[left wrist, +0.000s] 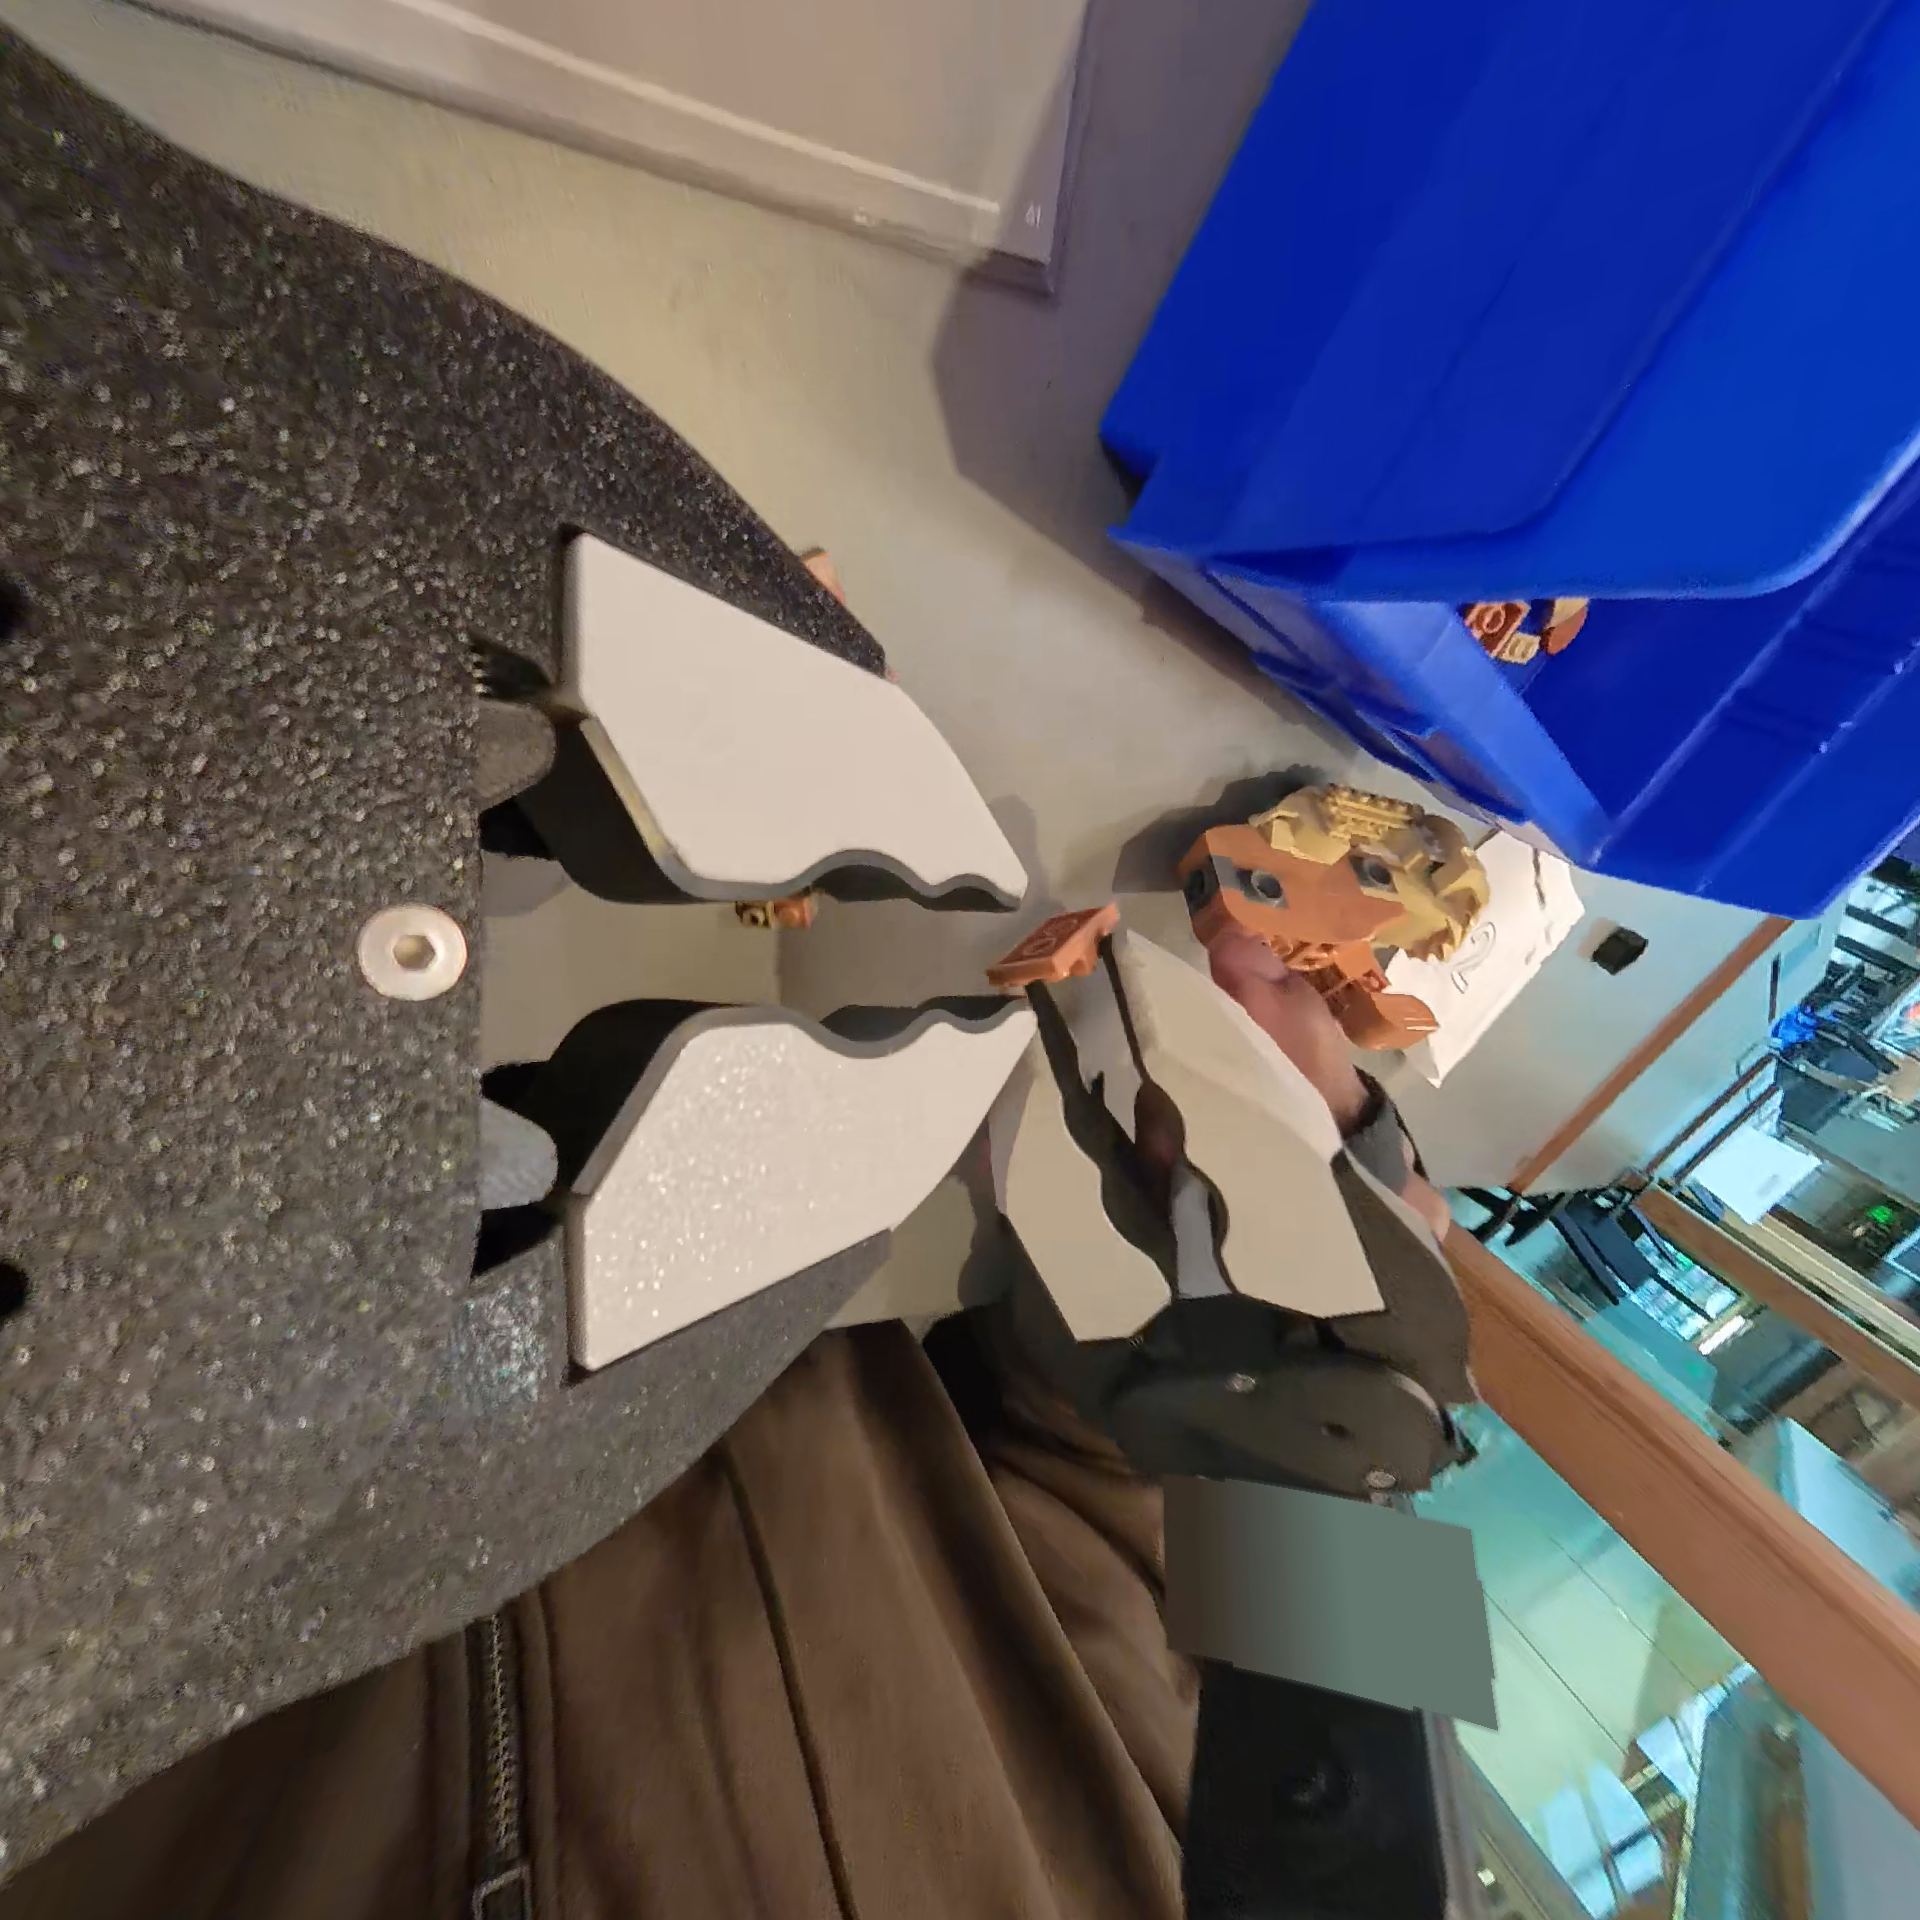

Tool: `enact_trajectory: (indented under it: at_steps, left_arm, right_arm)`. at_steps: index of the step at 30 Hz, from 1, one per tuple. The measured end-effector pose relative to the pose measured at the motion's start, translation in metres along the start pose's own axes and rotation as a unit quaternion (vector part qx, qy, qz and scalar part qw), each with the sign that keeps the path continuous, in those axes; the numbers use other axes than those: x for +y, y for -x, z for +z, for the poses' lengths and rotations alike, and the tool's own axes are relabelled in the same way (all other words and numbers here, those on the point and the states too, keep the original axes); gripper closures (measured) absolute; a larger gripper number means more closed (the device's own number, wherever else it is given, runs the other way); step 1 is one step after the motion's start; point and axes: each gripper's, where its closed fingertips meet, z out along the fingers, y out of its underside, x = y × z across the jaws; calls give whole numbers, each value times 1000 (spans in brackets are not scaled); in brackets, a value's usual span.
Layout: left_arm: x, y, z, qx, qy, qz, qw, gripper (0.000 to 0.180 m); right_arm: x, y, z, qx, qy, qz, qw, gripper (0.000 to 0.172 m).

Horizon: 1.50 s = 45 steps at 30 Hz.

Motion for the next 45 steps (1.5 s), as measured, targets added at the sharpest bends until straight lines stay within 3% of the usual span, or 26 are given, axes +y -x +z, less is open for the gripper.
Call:
enact_trajectory:
  at_steps: [7, 10, 19, 27, 45]
  left_arm:
    - [2, 1, 2, 2, 1, -5, 1000, 166]
    - [1, -1, 2, 8, -5, 2, 1000, 175]
    - [0, 0, 1, -26, -2, 67, 997, 177]
    - [3, 2, 3, -32, 7, 59, 998, 176]
    - [13, 2, 7, -36, 38, 82, 995, 177]
  right_arm:
    - [-4, 1, 1, 9, -7, -11, 1000, 157]
    - [-4, 2, 1, 7, -10, -9, 1000, 162]
    - [-3, -1, -1, 13, -11, -28, 999, 163]
    - [1, 2, 1, 23, 5, -86, 996, 163]
    - [5, 13, 3, 3, 21, -118, 993, 163]
